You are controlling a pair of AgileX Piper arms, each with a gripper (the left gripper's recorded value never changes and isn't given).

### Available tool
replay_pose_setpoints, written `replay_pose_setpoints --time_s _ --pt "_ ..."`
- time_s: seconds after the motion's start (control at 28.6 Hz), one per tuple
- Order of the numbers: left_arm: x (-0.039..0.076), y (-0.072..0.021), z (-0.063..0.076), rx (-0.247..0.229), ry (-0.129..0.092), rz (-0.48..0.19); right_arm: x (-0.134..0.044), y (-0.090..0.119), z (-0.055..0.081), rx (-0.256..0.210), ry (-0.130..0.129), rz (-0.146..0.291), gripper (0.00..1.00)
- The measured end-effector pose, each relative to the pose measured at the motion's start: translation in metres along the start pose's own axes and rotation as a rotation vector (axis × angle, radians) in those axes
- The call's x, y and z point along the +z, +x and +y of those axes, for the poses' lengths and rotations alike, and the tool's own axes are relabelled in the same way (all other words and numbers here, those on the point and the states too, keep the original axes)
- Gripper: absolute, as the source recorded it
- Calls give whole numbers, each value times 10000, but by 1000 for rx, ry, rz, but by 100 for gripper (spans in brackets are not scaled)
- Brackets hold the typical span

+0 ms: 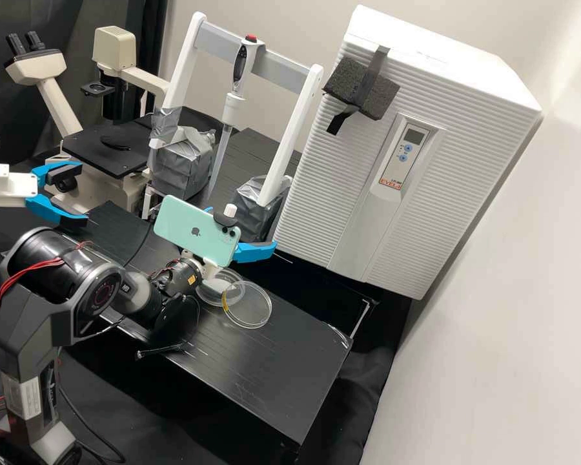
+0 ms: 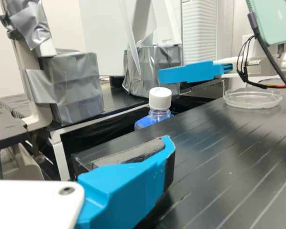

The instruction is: Open the bottle

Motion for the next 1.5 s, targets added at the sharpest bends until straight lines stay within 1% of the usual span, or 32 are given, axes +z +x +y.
replay_pose_setpoints --time_s 0.38,0.45,0.49,0.56,0.59,0.63,0.66,0.7,0.77,0.8,0.84,0.91,0.98,1.05,1.15,1.29,1.43,1.5 --pt "0 0 0 0 0 0 -6 -20 7 2 0 2 100" --pt "0 0 0 0 0 0 -32 -61 32 7 8 12 100" --pt "0 0 0 0 0 0 -48 -89 57 13 19 19 100" --pt "0 0 0 0 0 0 -93 -151 98 17 38 44 100" --pt "0 0 0 0 0 0 -115 -182 117 19 43 58 100" --pt "0 0 0 0 0 0 -158 -238 146 28 58 84 100" --pt "0 0 0 0 0 0 -190 -277 164 30 65 105 100" --pt "0 0 0 0 0 0 -225 -307 174 32 65 128 100" --pt "0 0 0 0 0 0 -311 -379 173 32 75 179 100" --pt "0 0 0 0 2 0 -348 -403 165 32 76 201 100" --pt "0 0 0 0 2 0 -398 -440 125 17 75 227 100" --pt "3 2 -1 0 2 -1 -453 -475 53 -12 76 254 100" --pt "6 3 -1 0 2 -2 -484 -500 -12 -43 71 272 100" --pt "21 10 -4 -1 2 -8 -502 -521 -90 -75 69 278 100" --pt "32 15 -5 -2 2 -13 -504 -520 -157 -101 65 278 100" --pt "32 15 -5 -2 2 -13 -469 -521 -247 -131 39 265 100" --pt "32 15 -5 -2 2 -13 -441 -539 -321 -157 23 253 100" --pt "38 18 -7 -3 2 -15 -437 -547 -356 -169 22 251 100"
